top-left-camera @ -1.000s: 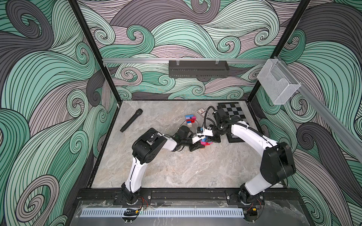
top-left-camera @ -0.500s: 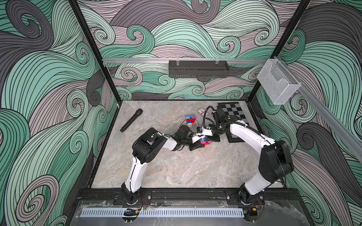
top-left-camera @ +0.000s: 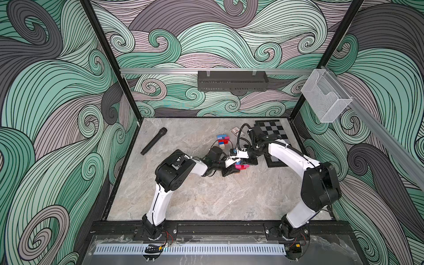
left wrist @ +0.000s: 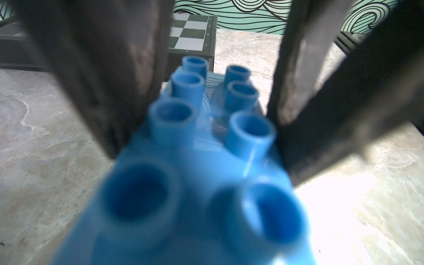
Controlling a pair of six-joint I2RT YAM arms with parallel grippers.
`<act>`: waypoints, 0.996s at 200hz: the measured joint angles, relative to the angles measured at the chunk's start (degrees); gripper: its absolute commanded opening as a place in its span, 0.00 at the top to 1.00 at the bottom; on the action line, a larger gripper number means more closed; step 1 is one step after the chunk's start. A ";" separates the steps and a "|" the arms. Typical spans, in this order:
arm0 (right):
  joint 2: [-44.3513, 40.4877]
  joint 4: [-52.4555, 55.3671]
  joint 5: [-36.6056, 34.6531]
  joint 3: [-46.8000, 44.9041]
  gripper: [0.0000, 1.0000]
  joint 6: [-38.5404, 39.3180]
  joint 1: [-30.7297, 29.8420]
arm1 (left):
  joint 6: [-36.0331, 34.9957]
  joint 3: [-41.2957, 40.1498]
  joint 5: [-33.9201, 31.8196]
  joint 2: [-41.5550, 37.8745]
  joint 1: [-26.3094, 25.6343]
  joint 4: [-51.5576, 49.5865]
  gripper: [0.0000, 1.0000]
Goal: Assemble the letter p with lego
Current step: Assemble the lego brick with the lego brick.
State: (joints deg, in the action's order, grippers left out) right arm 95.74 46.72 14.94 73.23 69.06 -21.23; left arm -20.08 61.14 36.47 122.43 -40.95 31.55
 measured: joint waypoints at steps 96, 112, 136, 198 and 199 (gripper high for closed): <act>0.39 2.40 1.29 0.07 0.73 1.09 0.26 | -0.37 0.31 0.22 0.11 0.00 -0.46 1.00; 0.98 2.89 1.70 0.66 0.73 1.31 0.42 | -0.28 0.33 0.28 0.11 0.02 -0.48 1.00; 1.81 3.50 1.90 1.53 0.73 1.60 0.59 | -0.20 0.46 0.37 0.15 0.07 -0.61 1.00; 3.32 4.11 2.29 2.89 0.73 2.62 0.81 | 0.24 0.85 1.14 0.42 0.31 -0.92 1.00; 3.34 4.11 2.29 2.89 0.73 2.64 0.81 | 0.24 0.85 1.14 0.42 0.31 -0.94 1.00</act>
State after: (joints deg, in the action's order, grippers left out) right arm 99.09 50.83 17.23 76.12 71.70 -20.43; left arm -19.84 62.00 37.60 122.85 -40.64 30.61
